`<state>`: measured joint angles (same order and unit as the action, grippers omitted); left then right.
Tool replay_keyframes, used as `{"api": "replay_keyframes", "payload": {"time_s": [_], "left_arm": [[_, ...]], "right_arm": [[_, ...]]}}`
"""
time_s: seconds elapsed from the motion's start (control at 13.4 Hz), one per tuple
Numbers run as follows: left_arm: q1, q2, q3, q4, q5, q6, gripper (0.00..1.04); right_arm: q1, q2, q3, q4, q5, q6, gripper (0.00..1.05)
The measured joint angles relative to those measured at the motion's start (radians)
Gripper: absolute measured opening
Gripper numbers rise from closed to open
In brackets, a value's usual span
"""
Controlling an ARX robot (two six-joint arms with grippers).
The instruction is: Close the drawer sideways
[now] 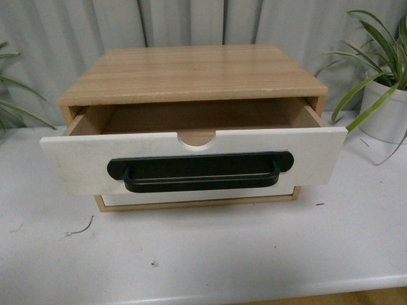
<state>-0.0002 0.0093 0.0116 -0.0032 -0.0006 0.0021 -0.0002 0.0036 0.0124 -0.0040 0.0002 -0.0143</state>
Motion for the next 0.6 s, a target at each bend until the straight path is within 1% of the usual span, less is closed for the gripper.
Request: {"api": "replay_keyframes", "payload": {"time_s": [0.6], "left_arm": [[0.0, 0.0, 0.0, 0.0, 0.0, 0.0, 0.98]], "right_arm": [[0.0, 0.0, 0.0, 0.0, 0.0, 0.0, 0.98]]}}
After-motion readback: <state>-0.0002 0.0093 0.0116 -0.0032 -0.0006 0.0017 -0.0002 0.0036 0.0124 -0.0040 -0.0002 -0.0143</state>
